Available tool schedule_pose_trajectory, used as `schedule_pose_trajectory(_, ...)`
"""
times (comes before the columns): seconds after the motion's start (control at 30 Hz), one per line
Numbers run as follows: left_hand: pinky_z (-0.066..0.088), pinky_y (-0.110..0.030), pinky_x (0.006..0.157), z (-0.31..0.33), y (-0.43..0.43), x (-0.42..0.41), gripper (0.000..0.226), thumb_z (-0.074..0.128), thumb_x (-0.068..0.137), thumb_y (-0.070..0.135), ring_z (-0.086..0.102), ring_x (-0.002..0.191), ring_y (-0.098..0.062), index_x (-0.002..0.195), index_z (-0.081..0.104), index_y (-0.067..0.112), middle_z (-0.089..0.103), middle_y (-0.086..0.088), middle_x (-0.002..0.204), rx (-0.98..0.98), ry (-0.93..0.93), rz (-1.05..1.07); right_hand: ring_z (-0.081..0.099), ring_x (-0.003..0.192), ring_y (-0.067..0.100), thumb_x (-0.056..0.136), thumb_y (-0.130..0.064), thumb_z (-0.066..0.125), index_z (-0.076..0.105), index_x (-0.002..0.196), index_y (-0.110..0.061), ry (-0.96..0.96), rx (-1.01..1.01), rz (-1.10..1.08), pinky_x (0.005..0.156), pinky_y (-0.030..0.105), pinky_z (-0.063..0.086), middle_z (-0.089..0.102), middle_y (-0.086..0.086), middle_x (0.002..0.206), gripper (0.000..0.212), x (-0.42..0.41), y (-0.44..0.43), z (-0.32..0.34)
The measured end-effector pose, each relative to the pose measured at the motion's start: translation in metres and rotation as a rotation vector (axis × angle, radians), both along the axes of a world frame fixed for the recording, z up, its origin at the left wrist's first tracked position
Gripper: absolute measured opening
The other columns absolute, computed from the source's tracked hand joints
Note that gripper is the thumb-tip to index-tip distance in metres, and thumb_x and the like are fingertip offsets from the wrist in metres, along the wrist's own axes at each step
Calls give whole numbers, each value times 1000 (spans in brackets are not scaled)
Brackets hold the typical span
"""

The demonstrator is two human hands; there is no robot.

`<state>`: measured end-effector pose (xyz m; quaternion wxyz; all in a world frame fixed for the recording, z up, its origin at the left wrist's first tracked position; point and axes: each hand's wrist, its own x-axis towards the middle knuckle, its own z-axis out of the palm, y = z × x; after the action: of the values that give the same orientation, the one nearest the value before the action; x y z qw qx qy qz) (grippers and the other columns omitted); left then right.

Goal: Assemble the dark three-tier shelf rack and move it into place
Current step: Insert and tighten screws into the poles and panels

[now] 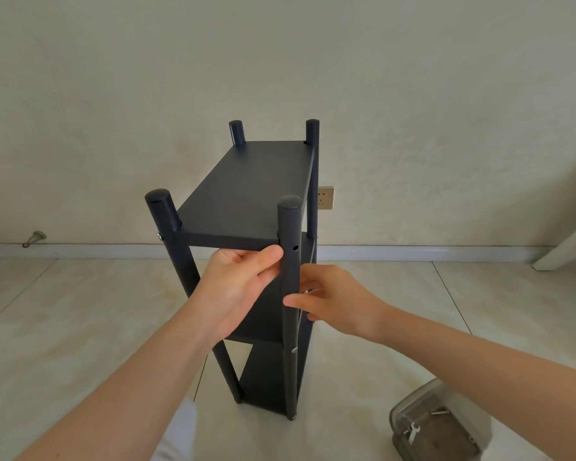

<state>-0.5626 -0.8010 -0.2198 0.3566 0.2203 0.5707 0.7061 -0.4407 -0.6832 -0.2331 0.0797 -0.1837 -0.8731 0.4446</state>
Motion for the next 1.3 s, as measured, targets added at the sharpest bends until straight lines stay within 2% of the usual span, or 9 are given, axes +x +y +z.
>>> schedule_pose_trajectory(0.23, 54, -37, 98, 2, -5, 0, 17, 72, 72, 21, 72, 109, -23, 86, 80, 17, 75, -11, 108, 58, 9, -37, 68, 103, 22, 95, -23, 63, 64, 126, -13, 8, -54, 1, 88, 38, 59, 68, 4, 118, 32, 2, -3, 2)
schedule_pose_trajectory(0.53, 54, -36, 96, 7, -4, 9, 15, 70, 74, 22, 70, 111, -22, 83, 82, 26, 75, -6, 107, 82, 27, -70, 68, 104, 21, 96, -22, 62, 62, 126, -13, -12, -91, -19, 87, 37, 59, 68, 4, 118, 32, 7, -4, 4)
schedule_pose_trajectory(0.7, 53, -37, 98, 7, -2, 12, 13, 72, 73, 22, 71, 110, -23, 81, 82, 26, 75, -9, 108, 68, 20, -32, 68, 98, 16, 92, -29, 68, 63, 115, -20, -23, -173, -23, 87, 33, 60, 69, -3, 107, 25, 8, 5, -1)
schedule_pose_trajectory(0.87, 59, -28, 86, 2, 2, 10, 14, 71, 86, 15, 73, 105, -17, 83, 80, 25, 76, -3, 107, 39, -11, 11, 66, 102, 16, 90, -27, 71, 60, 118, -24, -256, -278, -60, 87, 30, 58, 66, -1, 114, 30, 19, 37, -31)
schedule_pose_trajectory(0.97, 60, -25, 82, 2, 1, 9, 10, 73, 78, 19, 72, 107, -19, 85, 81, 20, 76, -7, 111, 88, -77, -40, 63, 107, 21, 92, -27, 70, 58, 125, -17, -484, -217, -163, 90, 34, 56, 62, 3, 118, 37, 32, 63, -72)
schedule_pose_trajectory(1.07, 60, -26, 83, 1, 0, 8, 27, 74, 72, 21, 72, 108, -20, 98, 76, 14, 75, -8, 115, 126, -111, -53, 63, 101, 23, 93, -28, 67, 56, 126, -9, -682, -212, -291, 81, 34, 55, 62, 4, 110, 39, 52, 80, -121)
schedule_pose_trajectory(1.17, 58, -27, 90, 2, -2, 8, 41, 74, 75, 20, 68, 116, -22, 114, 68, 7, 70, -13, 125, 166, -125, -94, 56, 72, 18, 97, -31, 61, 55, 98, -3, -808, -133, -409, 66, 30, 45, 60, 9, 93, 29, 70, 81, -176)
schedule_pose_trajectory(1.23, 56, -28, 93, 2, -3, 8, 44, 73, 75, 20, 68, 117, -21, 116, 66, 6, 69, -13, 127, 165, -122, -102, 44, 58, 14, 100, -38, 53, 45, 71, -9, -898, -21, -413, 66, 27, 39, 48, 3, 70, 42, 79, 76, -208)
schedule_pose_trajectory(1.3, 54, -31, 98, 1, -3, 8, 41, 73, 77, 19, 68, 117, -22, 115, 67, 6, 69, -14, 127, 175, -121, -114, 43, 56, 14, 102, -43, 45, 38, 64, -13, -960, 29, -430, 61, 27, 40, 42, 2, 66, 49, 88, 70, -235)
